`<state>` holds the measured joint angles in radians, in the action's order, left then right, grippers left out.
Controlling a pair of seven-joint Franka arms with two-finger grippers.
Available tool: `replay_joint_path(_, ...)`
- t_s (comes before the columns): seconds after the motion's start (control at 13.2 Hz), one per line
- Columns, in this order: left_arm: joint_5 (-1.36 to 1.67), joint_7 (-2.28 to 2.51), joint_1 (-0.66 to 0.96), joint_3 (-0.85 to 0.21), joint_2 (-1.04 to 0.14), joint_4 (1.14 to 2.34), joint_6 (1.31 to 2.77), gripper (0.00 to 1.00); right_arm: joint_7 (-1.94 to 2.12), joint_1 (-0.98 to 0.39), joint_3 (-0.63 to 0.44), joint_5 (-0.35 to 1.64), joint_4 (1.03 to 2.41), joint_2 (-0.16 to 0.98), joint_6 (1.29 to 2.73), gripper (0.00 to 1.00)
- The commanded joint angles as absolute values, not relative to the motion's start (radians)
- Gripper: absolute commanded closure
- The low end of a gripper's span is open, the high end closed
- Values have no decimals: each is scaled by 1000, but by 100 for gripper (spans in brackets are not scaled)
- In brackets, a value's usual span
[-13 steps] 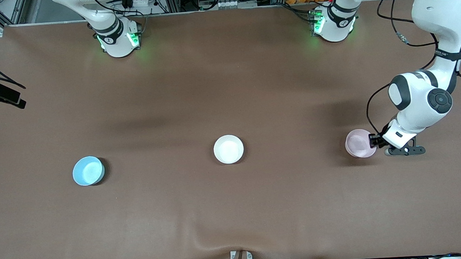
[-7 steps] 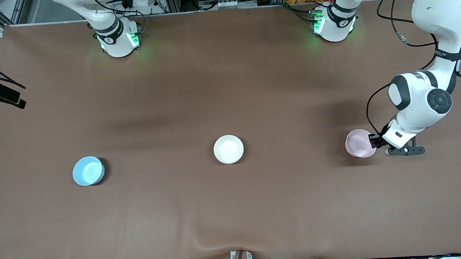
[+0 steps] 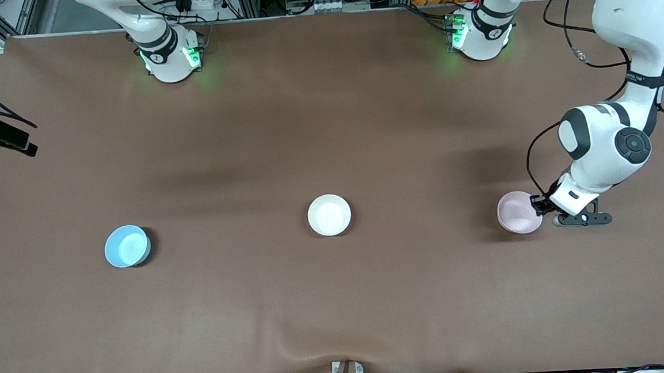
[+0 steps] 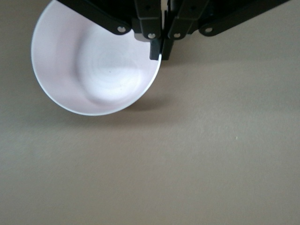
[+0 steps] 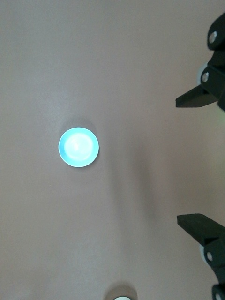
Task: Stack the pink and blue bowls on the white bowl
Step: 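Carry the pink bowl with the left gripper over the white bowl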
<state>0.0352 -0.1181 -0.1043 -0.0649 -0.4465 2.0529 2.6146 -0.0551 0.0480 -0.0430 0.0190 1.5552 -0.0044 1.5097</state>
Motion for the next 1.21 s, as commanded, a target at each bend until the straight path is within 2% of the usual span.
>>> replay_joint_path(0.0,48,-77,-112,-95,-410,2024,2550,100,-63,61,-34,23,1537,3,1502,0)
replay_joint_path(0.3,149,4,-101,-156,-400,1870,2334,100,-64,61,-34,23,1537,3,1503,0)
replay_joint_path(0.46,149,111,-87,-199,-406,1813,2274,100,-63,61,-34,23,1537,3,1503,0)
replay_joint_path(0.68,150,289,10,-215,-416,1764,2260,100,-63,61,-34,23,1537,3,1503,0)
replay_joint_path(1.14,138,648,257,-210,-540,1600,2256,100,-63,61,-34,23,1537,3,1503,0)
